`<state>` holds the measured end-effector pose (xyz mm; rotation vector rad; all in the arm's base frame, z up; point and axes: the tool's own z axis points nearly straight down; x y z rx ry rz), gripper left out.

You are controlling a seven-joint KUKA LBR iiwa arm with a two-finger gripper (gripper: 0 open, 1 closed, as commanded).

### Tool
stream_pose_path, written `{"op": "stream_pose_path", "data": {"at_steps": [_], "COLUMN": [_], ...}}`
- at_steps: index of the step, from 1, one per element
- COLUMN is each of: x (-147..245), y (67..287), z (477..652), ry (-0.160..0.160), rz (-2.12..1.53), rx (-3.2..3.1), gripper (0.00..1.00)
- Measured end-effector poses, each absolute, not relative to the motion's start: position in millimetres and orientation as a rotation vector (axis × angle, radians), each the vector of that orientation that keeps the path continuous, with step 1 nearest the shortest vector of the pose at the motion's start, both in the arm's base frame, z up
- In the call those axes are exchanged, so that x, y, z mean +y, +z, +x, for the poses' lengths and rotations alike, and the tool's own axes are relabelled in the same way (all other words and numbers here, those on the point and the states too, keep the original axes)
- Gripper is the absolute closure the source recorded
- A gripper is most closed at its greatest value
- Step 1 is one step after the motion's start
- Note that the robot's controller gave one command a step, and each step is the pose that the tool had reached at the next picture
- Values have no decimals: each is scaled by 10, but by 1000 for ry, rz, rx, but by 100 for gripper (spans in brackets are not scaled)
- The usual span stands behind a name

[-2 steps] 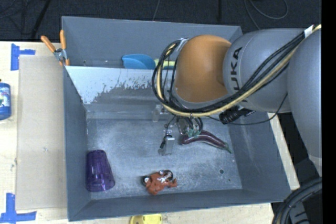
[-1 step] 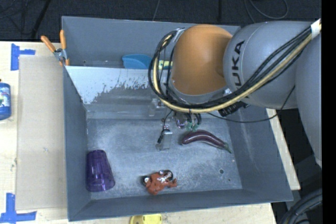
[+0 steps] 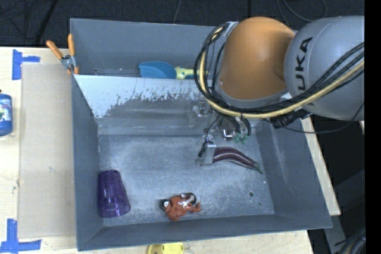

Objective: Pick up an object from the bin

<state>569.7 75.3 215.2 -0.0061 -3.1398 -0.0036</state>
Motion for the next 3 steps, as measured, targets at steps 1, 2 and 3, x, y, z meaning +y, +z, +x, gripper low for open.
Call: {"op": "stream_pose_path", "data": {"at_steps": [1, 2, 3], "x": [423, 339, 196], "y": [2328, 2163, 1737], "z": [5737, 5680, 5679], "ry": [3, -1, -1], "rz": [-3, 220, 133], "rx": [-3147, -3135, -3144], "gripper": [0, 0, 0]}}
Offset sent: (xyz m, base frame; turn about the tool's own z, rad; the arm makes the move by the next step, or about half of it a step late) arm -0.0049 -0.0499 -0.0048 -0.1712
